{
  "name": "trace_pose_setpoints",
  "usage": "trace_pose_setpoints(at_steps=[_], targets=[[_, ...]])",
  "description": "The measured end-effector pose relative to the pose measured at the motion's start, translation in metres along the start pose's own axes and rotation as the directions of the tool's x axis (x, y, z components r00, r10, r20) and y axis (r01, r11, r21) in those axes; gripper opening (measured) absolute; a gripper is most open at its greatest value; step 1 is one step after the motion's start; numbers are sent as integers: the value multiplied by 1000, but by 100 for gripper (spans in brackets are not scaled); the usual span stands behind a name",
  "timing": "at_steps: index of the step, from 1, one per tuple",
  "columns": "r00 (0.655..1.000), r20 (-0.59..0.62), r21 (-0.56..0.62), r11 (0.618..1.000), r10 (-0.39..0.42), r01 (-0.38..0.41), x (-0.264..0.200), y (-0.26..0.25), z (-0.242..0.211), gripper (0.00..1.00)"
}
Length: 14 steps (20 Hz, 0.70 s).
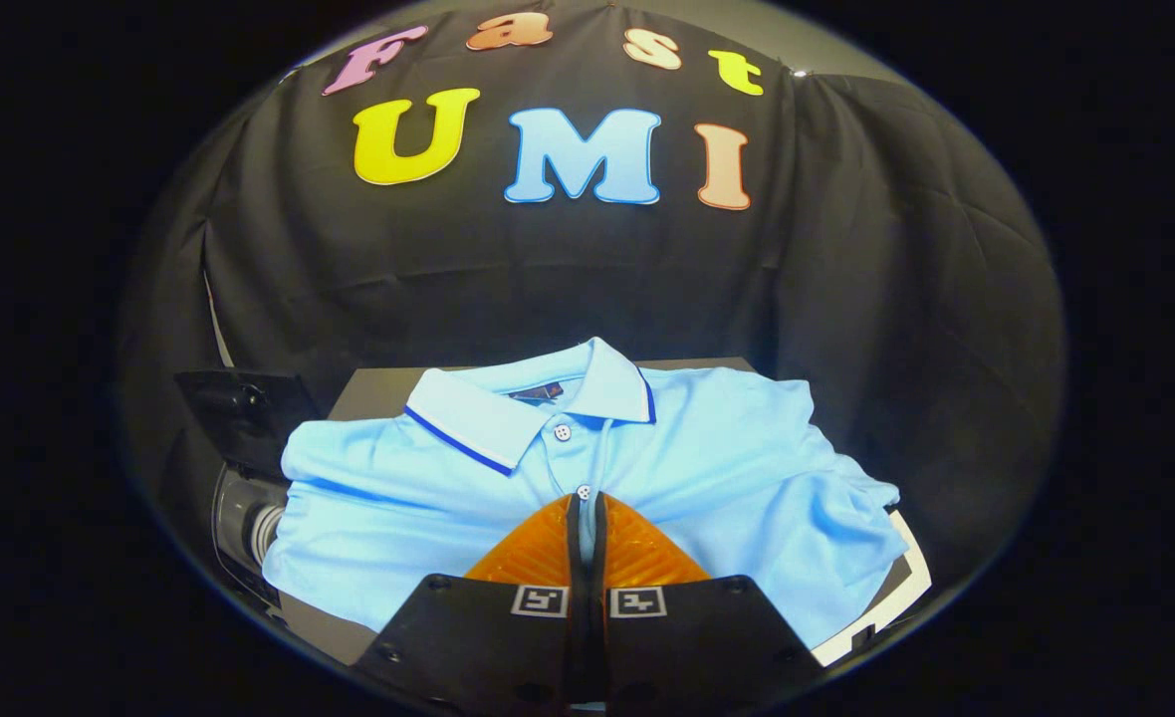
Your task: Put the clothes into the washing machine and then close the washing machine lid.
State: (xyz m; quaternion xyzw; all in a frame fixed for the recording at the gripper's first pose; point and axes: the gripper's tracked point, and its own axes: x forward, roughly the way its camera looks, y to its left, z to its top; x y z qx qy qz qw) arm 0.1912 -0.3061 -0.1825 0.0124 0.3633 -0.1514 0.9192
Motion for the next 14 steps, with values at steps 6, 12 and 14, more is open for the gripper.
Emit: trace_pose_setpoints(at_steps=[6, 12, 14], targets=[[991, 131, 25, 1000, -22, 19, -32, 2, 30, 1], [972, 235, -6, 1000, -7, 8, -75, 25, 49, 1], [979, 205, -26, 999, -17, 23, -70, 30, 40, 1]])
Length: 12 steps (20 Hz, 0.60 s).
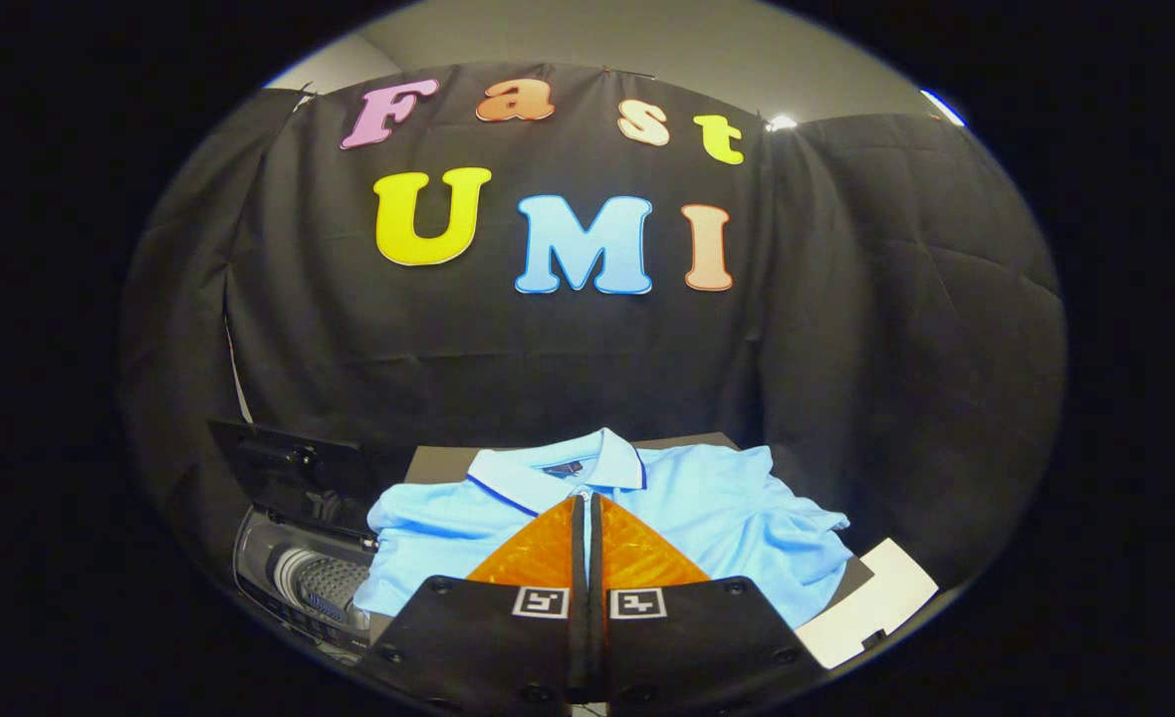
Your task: Put the clothes into the washing machine and then close the washing machine lid.
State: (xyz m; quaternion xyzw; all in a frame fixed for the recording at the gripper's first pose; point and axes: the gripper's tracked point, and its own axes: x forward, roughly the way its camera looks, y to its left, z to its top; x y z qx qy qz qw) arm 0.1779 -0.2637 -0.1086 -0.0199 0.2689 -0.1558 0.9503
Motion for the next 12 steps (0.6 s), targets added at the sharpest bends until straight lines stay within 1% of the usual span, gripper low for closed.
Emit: trace_pose_setpoints(at_steps=[3, 4, 8, 10, 12], targets=[[995, -87, -40, 998, -53, 50, 15, -10, -19, 2], [991, -113, -49, 996, -74, 69, 20, -17, -24, 6], [972, -215, -15, 995, -96, 95, 41, -30, -44, 84], [959, -275, -2, 998, -67, 69, 52, -27, -60, 87], [961, -276, 39, 998, -33, 46, 54, -25, -59, 89]])
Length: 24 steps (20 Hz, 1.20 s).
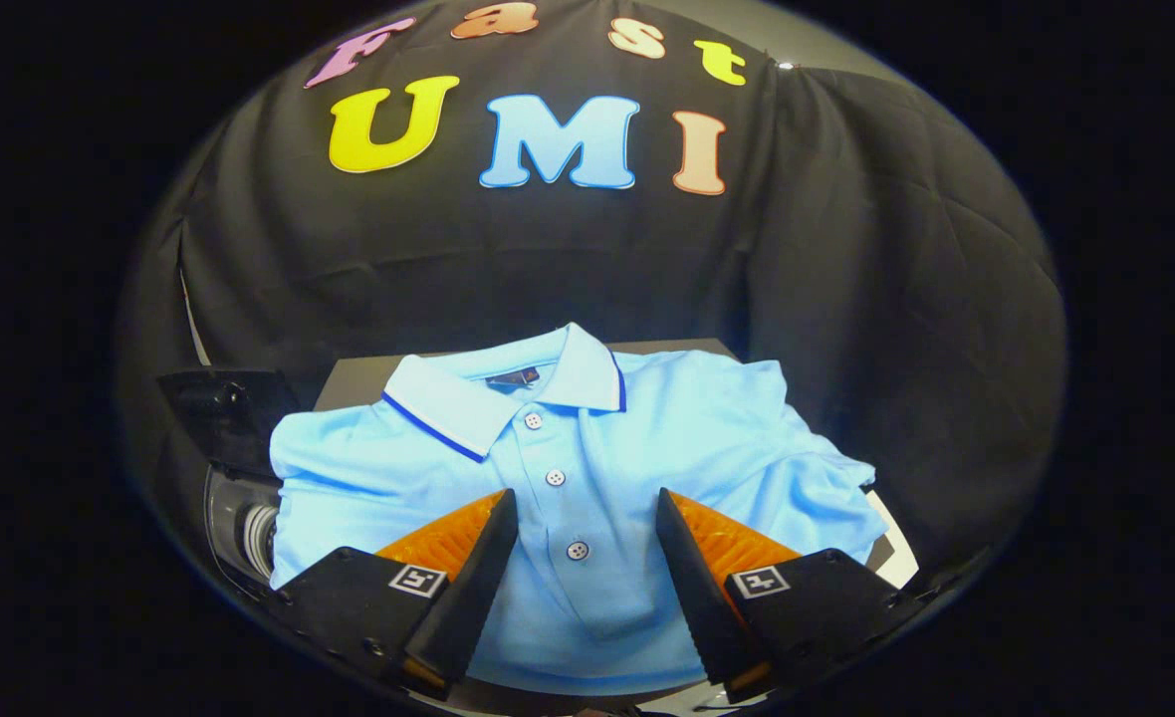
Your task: Put the clothes into the washing machine and then close the washing machine lid.
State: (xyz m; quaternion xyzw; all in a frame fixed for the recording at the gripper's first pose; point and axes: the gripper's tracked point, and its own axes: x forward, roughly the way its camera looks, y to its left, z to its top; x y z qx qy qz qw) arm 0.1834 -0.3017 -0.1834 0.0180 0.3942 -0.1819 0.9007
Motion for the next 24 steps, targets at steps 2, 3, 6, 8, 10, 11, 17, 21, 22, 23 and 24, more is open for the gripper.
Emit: trace_pose_setpoints(at_steps=[2, 3, 6, 8, 10, 11, 17, 21, 22, 23, 24], targets=[[999, -9, 53, 998, 31, -30, 2, 0, 0, 88], [1000, -11, 65, 998, 27, -26, 5, -2, -3, 85], [999, 34, -17, 1000, -14, 15, 5, 0, 0, 54], [997, 49, -61, 996, -55, 58, 3, -1, 0, 31], [996, 66, -94, 994, -52, 58, -4, 3, 1, 11], [996, 79, -95, 994, -47, 54, -3, 4, 2, 3], [982, 189, -92, 996, 15, 3, -34, 24, 18, 1], [965, 259, -95, 995, 37, -12, -64, 44, 31, 1], [962, 269, -98, 995, 37, -11, -70, 50, 34, 1], [959, 280, -103, 995, 43, -15, -76, 57, 35, 1], [956, 288, -104, 994, 51, -22, -83, 64, 37, 1]])
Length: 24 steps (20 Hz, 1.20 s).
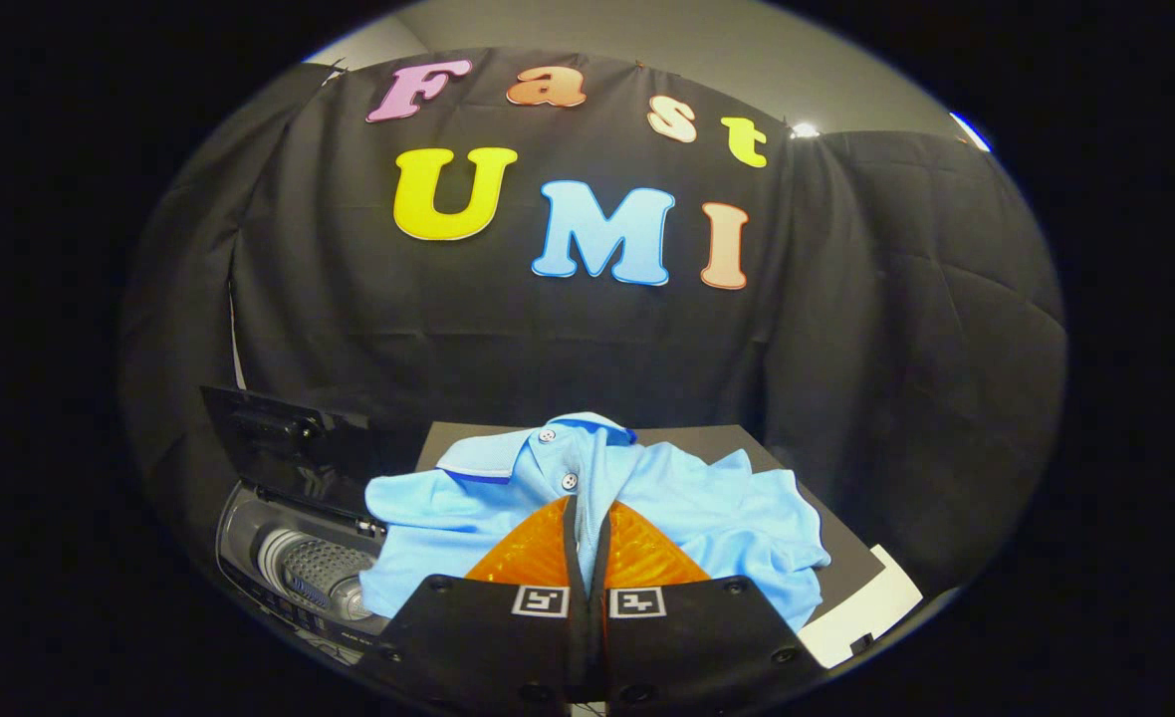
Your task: Put the clothes into the washing machine and then close the washing machine lid.
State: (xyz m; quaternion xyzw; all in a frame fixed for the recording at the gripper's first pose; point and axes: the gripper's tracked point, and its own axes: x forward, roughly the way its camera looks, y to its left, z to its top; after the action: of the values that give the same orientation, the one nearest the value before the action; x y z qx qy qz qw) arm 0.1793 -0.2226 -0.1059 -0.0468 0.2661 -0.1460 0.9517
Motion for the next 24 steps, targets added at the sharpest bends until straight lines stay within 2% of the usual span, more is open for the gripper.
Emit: trace_pose_setpoints(at_steps=[7, 24], targets=[[997, 66, -7, 999, 48, -48, -32, 58, 24, 1], [982, 107, -48, 987, 156, -152, -74, 205, 45, 1]])
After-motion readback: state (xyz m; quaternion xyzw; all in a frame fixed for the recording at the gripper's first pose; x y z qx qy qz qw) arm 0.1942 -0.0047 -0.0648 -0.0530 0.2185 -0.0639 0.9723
